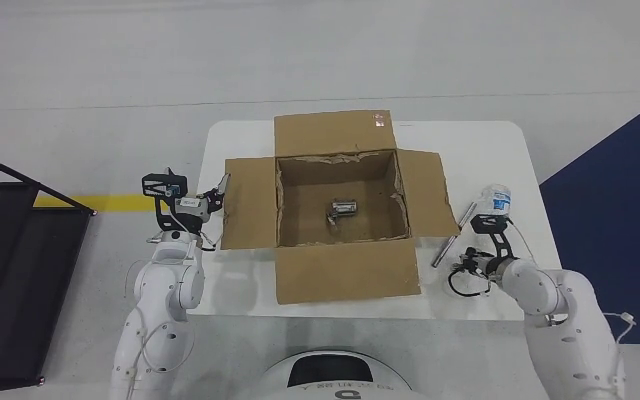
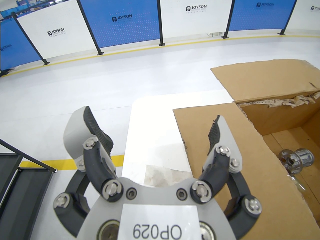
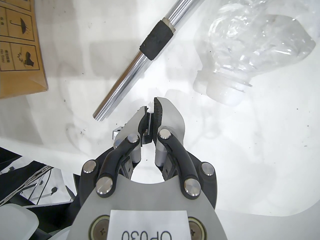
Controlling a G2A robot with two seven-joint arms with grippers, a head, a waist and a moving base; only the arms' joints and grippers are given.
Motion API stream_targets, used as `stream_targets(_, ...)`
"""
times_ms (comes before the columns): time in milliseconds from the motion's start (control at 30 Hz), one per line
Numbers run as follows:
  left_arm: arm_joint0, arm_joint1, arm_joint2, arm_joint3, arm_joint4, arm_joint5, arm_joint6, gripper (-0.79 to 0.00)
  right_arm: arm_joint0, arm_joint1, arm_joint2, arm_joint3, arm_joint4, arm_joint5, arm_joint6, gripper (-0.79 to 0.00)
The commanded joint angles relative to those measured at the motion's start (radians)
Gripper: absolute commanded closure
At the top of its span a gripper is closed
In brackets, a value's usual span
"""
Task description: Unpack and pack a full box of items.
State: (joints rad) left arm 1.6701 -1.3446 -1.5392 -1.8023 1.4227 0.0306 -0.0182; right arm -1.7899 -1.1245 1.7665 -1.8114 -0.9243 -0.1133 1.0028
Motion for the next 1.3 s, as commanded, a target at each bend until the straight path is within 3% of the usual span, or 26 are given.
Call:
stream_targets(0,0.000,0.000,0.000,0.000,0.000,0.000,0.000,-0.785,-0.034,0.000,0.022,-0.031,0.018,0.000,-0.030,0.000)
stream_targets(133,0.000,0.000,0.000,0.000,0.000,0.000,0.000,-0.785,-0.102,-0.003,0.072,-0.094,0.090,-0.008,-0.117,0.000)
stream_targets(300,0.000,0.000,0.000,0.000,0.000,0.000,0.000,-0.785,-0.187,-0.016,0.166,-0.178,0.328,-0.019,-0.276,0.000)
stream_targets(500,0.000,0.000,0.000,0.000,0.000,0.000,0.000,-0.785,-0.218,-0.025,0.209,-0.285,0.495,-0.058,-0.392,0.000)
stream_targets(967,0.000,0.000,0.000,0.000,0.000,0.000,0.000,-0.785,-0.216,-0.027,0.193,-0.338,0.517,-0.021,-0.384,0.000)
stream_targets(1100,0.000,0.000,0.000,0.000,0.000,0.000,0.000,-0.785,-0.122,-0.017,0.071,-0.489,0.335,0.067,-0.286,0.000)
stream_targets(1267,0.000,0.000,0.000,0.000,0.000,0.000,0.000,-0.785,0.170,-0.013,-0.230,-0.494,0.176,0.208,-0.097,0.000)
